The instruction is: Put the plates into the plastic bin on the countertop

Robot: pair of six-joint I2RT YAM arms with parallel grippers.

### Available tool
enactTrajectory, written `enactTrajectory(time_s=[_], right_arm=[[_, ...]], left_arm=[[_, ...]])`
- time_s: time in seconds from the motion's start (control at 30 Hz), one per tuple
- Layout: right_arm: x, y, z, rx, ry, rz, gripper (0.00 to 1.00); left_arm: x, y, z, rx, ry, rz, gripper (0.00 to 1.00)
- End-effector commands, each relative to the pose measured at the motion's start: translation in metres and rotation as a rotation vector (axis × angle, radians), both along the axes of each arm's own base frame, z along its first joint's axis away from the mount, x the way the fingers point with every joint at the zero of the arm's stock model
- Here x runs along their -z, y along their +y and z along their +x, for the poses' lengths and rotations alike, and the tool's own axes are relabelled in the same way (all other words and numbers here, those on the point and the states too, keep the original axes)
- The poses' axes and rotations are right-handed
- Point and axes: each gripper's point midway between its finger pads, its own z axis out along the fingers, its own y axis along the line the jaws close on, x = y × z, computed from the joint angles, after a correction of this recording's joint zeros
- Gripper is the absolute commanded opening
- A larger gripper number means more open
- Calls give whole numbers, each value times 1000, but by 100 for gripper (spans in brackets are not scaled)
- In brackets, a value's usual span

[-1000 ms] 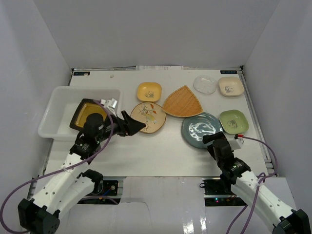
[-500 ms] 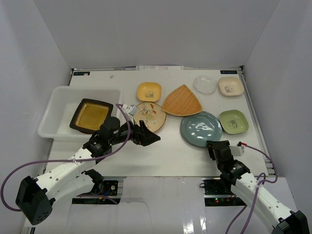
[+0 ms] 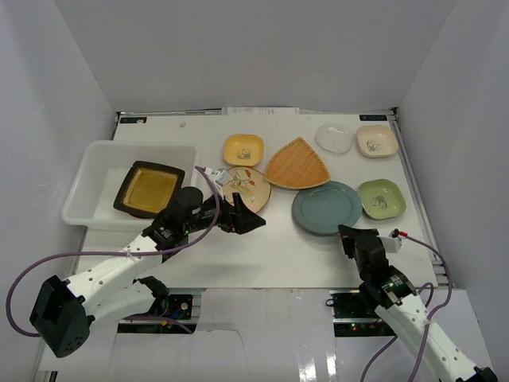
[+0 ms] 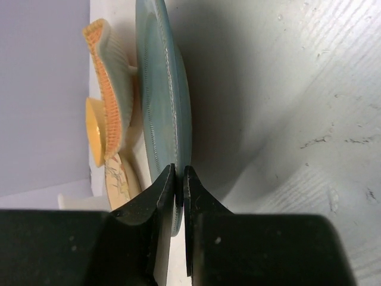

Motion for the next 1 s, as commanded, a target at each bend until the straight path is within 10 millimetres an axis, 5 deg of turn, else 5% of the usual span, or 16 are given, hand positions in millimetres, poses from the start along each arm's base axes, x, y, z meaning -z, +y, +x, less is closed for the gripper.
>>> enactTrajectory(time_s=[0.0,0.33,0.67,0.8,0.97], right_arm=[[30,-14,-33,-81,171,-175,8],[-63,10,-37,-346,0,-278,8],[-141,50,-44,-560,-214,-206,8],[-155,61,-41,-607,-260,-201,8],[-174,77,-40,-659,-348,-135,8]], left_arm=[[-32,-6,10,-22,-59,-46,98],[-23,-21,37,-58,0,25,98],[34,-15,42,-114,137,150,98],[76,-10,29,-102,240,194,98],[98,-17,22,-84,310,144,98]])
